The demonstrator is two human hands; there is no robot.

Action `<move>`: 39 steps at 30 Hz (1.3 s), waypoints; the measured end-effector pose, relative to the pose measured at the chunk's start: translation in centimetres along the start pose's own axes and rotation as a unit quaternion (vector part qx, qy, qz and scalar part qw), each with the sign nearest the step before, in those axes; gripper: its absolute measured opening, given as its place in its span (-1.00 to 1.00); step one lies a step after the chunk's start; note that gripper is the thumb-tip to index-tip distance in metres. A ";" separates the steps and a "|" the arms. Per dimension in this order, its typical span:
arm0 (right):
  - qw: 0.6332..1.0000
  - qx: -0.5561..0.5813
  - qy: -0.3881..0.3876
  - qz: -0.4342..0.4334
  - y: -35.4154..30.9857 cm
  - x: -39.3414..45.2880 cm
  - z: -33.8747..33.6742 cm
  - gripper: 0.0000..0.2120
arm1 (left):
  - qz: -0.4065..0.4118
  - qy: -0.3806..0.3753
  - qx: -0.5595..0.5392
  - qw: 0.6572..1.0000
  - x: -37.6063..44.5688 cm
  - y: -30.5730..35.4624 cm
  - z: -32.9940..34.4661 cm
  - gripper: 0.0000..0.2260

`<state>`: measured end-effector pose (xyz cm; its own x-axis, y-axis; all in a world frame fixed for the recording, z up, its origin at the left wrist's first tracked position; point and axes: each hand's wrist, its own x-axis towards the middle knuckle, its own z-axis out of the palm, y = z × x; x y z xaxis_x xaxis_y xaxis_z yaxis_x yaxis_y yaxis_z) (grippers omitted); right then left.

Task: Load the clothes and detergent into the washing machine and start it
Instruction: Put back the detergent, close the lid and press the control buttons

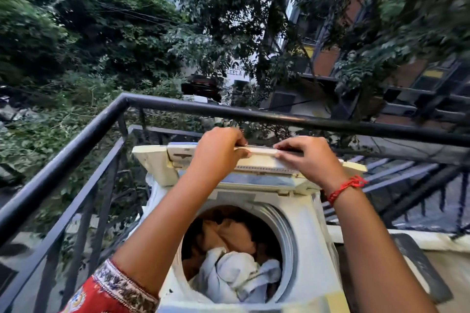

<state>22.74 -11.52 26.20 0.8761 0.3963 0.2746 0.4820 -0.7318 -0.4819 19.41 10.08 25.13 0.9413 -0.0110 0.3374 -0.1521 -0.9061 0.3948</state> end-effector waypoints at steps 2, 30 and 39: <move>1.000 -0.004 -0.007 0.005 0.0 -1.0 0.1 -0.85 | -0.001 -0.026 -0.026 0.999 -0.8 -0.1 0.0 -0.79; 0.943 -0.069 -0.299 -0.129 5.9 -18.3 12.2 -0.68 | -0.147 -0.260 0.059 0.952 -20.8 2.2 10.1 -0.82; 0.939 -0.045 -0.335 -0.066 5.8 -19.9 14.7 -0.74 | -0.151 -0.312 0.063 0.936 -22.7 1.1 13.3 -0.93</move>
<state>8.21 -15.52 5.74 0.6320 0.7254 -0.2726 0.6109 -0.6828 -0.4007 1.88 3.68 6.54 0.9341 0.0443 -0.3544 0.1488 -0.9503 0.2735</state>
